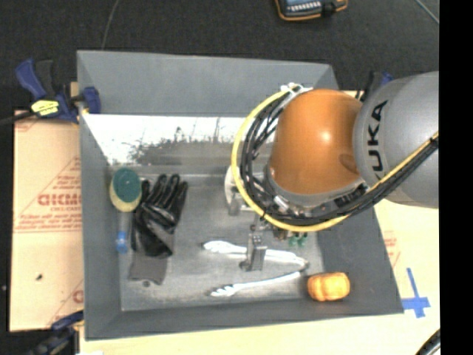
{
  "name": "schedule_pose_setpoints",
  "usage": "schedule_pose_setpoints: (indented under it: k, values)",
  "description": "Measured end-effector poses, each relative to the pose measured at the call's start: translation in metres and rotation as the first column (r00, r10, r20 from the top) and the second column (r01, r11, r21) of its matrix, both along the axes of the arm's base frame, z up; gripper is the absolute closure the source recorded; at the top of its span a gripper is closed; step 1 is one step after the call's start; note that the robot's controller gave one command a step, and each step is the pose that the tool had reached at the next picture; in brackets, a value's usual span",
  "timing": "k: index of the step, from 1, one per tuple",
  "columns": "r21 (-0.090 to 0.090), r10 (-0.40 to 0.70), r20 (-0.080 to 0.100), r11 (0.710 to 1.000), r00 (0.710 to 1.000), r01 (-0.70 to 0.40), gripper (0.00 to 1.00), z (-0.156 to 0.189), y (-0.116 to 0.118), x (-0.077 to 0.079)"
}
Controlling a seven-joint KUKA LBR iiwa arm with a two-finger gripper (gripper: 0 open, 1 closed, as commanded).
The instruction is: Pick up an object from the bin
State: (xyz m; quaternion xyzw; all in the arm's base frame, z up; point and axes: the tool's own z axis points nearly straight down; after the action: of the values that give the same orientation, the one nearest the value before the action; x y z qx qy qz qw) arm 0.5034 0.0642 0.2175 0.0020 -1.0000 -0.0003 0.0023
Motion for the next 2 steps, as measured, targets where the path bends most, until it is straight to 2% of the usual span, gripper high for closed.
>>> schedule_pose_setpoints:
  k: [1,2]
  values:
    - [0.000,-0.004,0.008,1.000,1.000,0.004,0.00,0.004,-0.001,0.002]
    - [-0.001,0.118,0.013,0.993,0.993,-0.118,0.00,-0.133,-0.064,0.006]
